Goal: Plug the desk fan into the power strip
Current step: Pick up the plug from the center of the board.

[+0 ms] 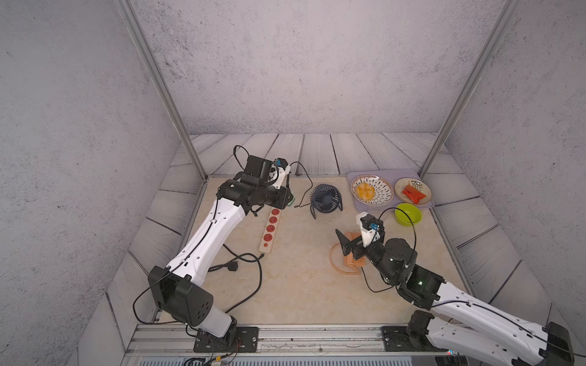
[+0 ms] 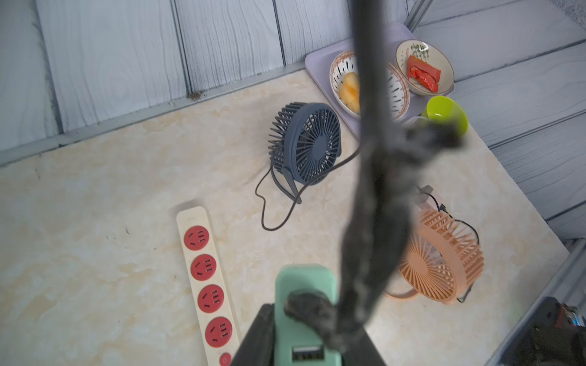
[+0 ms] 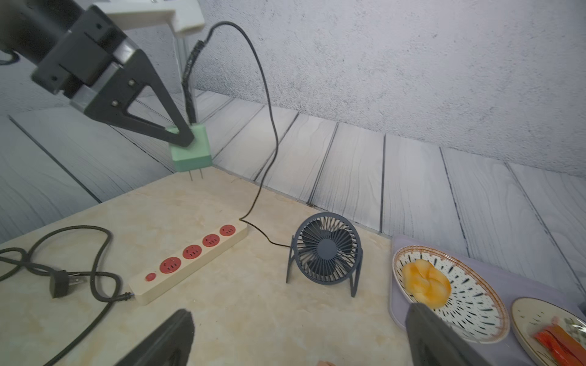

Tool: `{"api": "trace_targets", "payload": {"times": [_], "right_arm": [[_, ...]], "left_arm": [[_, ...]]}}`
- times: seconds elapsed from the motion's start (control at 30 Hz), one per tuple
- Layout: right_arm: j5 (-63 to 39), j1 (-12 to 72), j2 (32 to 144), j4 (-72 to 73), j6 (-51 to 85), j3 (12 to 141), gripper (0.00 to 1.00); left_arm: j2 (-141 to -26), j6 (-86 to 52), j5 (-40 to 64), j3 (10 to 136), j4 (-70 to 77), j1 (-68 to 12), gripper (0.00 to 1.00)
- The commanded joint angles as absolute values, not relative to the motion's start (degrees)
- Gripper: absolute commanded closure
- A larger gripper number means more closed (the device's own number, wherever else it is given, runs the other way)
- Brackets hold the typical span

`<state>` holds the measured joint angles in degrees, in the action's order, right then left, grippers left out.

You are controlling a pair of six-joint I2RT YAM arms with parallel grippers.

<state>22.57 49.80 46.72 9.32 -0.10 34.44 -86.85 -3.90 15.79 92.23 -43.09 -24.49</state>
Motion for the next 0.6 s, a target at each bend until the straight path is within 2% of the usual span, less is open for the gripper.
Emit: {"api": "trace_targets", "payload": {"times": [0.0,0.23,0.57], "right_arm": [[27.6,47.3,42.7,2.0,0.8,33.3,0.01],[30.4,38.1,34.3,-6.8,3.3,31.3,0.01],[36.5,37.6,32.2,-11.5,0.7,34.1,0.01]], "left_arm": [[-83.1,-1.7,12.3,87.7,-33.2,-24.1,1.00],[-85.8,-1.9,7.6,85.5,-27.5,-21.7,1.00],[-90.0,-6.3,7.8,83.9,-24.5,-16.4,1.00]]}}
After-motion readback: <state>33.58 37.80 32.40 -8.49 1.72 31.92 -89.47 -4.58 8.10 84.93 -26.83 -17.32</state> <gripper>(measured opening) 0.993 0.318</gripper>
